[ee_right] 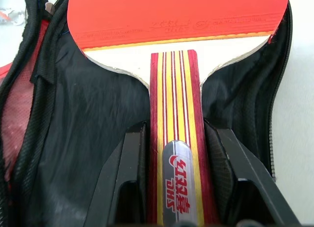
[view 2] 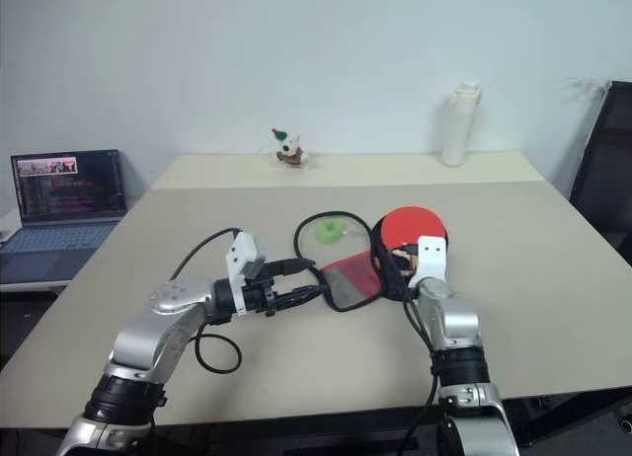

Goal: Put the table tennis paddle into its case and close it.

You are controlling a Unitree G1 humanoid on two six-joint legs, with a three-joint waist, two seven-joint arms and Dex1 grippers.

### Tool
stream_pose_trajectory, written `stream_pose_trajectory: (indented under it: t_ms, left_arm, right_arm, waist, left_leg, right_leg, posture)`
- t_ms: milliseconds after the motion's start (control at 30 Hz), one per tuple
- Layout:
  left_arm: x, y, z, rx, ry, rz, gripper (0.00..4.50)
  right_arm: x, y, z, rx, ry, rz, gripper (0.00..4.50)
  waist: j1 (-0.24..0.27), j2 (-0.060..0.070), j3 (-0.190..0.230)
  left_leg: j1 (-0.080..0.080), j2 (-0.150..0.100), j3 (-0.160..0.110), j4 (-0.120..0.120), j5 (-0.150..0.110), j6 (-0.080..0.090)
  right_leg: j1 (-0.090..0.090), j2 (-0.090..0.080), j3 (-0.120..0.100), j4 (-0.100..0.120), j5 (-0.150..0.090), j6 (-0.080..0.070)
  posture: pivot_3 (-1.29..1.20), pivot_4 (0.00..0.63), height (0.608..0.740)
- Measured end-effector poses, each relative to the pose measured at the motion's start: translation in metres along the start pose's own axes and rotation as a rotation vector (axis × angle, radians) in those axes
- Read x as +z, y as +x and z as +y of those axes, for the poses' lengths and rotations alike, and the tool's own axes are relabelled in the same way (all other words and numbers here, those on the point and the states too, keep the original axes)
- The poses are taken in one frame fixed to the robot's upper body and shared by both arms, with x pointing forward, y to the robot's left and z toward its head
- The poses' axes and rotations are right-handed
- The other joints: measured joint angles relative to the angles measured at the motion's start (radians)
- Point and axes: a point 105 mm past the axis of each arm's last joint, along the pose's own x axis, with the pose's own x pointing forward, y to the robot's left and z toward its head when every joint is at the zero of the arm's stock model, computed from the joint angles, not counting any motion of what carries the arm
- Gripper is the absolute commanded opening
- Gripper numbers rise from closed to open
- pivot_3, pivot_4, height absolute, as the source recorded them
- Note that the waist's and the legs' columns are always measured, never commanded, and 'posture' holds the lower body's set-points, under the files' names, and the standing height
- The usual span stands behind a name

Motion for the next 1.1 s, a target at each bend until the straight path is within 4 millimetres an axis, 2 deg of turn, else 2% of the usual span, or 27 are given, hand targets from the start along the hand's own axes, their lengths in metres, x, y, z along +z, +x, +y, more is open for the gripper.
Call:
stream_pose_trajectory:
  t_ms: [567,900,1100]
  left_arm:
    - [0.000,0.000,0.000,0.000,-0.001,0.004,3.16]
    - [-0.001,0.000,0.000,0.002,0.003,0.009,3.16]
    - [-0.002,-0.001,0.000,0.004,0.003,0.012,3.16]
  right_arm:
    - [-0.009,-0.013,0.014,0.020,0.013,0.014,1.30]
    - [-0.010,-0.011,0.012,0.010,0.004,0.004,1.30]
    - [-0.009,-0.011,0.014,0.021,0.001,-0.005,3.30]
  waist:
    - [0.000,0.000,0.000]
    - [0.000,0.000,0.000]
    - [0.000,0.000,0.000]
  left_leg:
    - [0.000,0.000,0.000,0.000,0.000,0.000]
    - [0.000,0.000,0.000,0.000,0.000,0.000]
    - [0.000,0.000,0.000,0.000,0.000,0.000]
  right_leg:
    - [0.000,0.000,0.000,0.000,0.000,0.000]
    - [0.000,0.000,0.000,0.000,-0.001,0.001]
    - [0.000,0.000,0.000,0.000,-0.001,0.002]
  posture:
    - [0.00,0.150,0.740]
    - [0.00,0.150,0.740]
    - [0.00,0.150,0.740]
